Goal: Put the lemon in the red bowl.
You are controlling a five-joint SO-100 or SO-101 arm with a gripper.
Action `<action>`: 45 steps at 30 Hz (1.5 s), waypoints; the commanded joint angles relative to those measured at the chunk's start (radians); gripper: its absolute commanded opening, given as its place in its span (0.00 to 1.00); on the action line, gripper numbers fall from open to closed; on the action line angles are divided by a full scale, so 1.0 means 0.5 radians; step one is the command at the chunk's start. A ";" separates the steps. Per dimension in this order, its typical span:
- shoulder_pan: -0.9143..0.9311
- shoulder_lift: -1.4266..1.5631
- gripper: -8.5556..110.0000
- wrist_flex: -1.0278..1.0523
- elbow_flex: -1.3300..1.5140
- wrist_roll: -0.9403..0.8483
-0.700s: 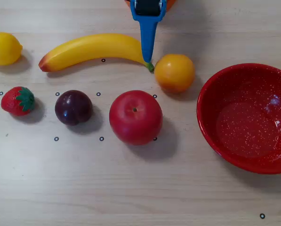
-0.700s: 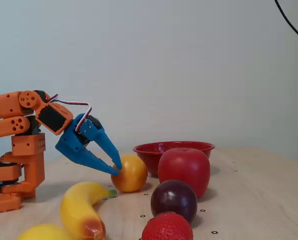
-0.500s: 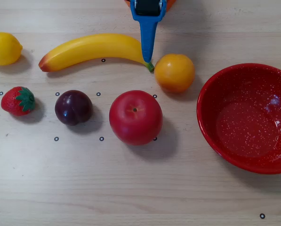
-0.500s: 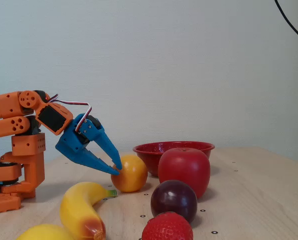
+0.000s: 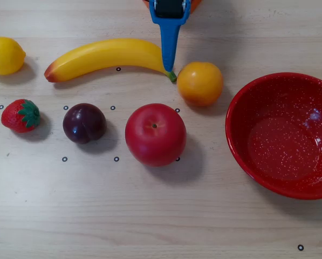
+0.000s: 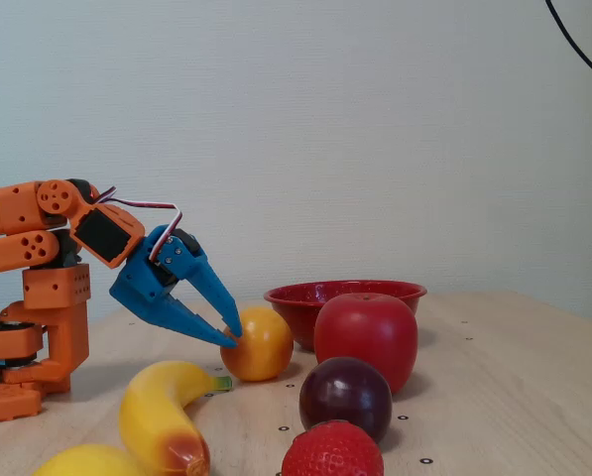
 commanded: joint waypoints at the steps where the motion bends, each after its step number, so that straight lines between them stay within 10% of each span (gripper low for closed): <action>1: -0.040 -0.083 0.07 -0.049 -0.101 0.009; 45: -0.890 -2.875 0.07 1.273 -3.390 0.423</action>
